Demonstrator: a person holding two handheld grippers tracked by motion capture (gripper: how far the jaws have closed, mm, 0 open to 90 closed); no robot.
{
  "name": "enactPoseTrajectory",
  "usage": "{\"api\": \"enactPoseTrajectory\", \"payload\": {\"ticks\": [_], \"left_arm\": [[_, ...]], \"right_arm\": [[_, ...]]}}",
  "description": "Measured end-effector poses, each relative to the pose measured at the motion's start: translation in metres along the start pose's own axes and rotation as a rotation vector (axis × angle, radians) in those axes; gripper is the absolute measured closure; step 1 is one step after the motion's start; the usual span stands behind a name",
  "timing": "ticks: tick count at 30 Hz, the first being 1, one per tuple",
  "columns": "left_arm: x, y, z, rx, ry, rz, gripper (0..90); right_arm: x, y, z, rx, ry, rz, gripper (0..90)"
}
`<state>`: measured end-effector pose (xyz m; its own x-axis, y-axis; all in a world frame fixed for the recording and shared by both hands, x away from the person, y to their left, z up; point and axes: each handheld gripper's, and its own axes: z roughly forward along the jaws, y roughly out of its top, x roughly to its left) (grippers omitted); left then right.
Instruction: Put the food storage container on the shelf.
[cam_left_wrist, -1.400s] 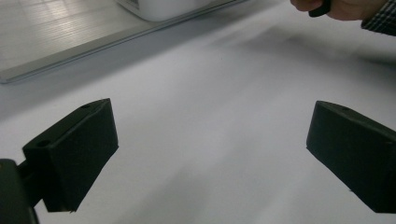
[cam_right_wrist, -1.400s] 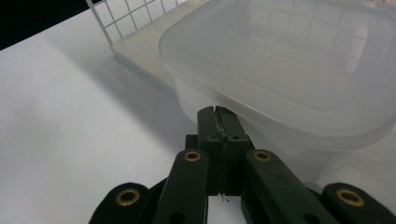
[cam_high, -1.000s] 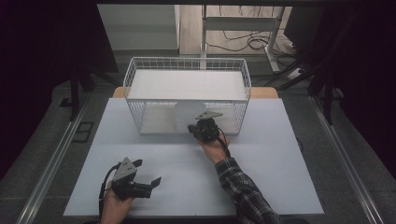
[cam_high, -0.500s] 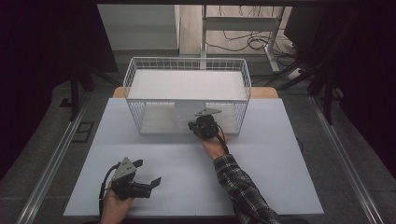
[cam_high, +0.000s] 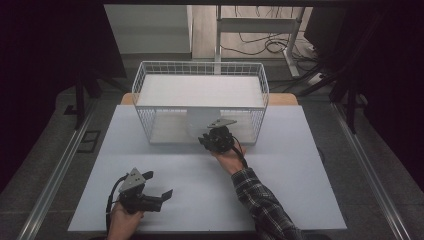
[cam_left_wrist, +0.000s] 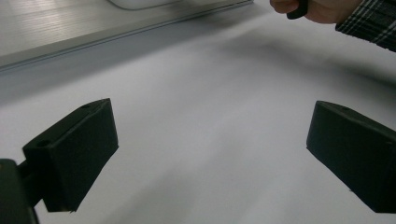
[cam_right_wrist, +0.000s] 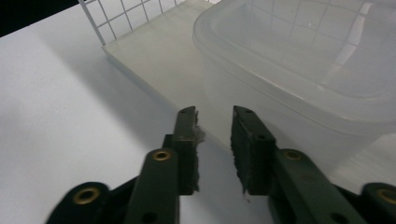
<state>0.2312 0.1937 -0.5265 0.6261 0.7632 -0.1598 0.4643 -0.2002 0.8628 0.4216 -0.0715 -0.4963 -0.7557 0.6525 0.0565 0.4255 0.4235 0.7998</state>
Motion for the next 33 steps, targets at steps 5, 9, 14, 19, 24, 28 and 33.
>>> {"api": "enactPoseTrajectory", "payload": {"ticks": [5,9,14,19,24,28,33], "left_arm": [[0.001,0.0,0.0,-0.002,-0.007,-0.014,1.7],[0.002,0.0,-0.001,-0.006,-0.013,-0.024,1.9],[0.002,-0.001,0.0,0.003,-0.012,-0.023,1.8],[0.001,-0.001,0.001,0.007,-0.005,-0.009,1.7],[0.001,-0.002,0.002,0.014,0.003,0.006,1.7],[0.001,-0.002,0.002,0.019,0.004,0.006,1.7],[0.001,-0.002,0.003,0.025,0.001,0.0,1.7]], "right_arm": [[0.0,-0.002,-0.006,0.004,-0.004,-0.005,59.2],[-0.001,-0.005,-0.012,0.008,0.001,-0.008,54.7],[0.002,-0.009,-0.022,0.015,0.015,-0.02,46.6],[0.007,-0.016,-0.033,0.023,0.049,-0.023,33.4],[0.011,-0.022,-0.042,0.024,0.055,-0.039,25.5],[0.013,-0.03,-0.048,0.012,0.066,-0.044,15.0],[0.014,-0.035,-0.059,0.004,0.047,-0.05,5.3]]}}
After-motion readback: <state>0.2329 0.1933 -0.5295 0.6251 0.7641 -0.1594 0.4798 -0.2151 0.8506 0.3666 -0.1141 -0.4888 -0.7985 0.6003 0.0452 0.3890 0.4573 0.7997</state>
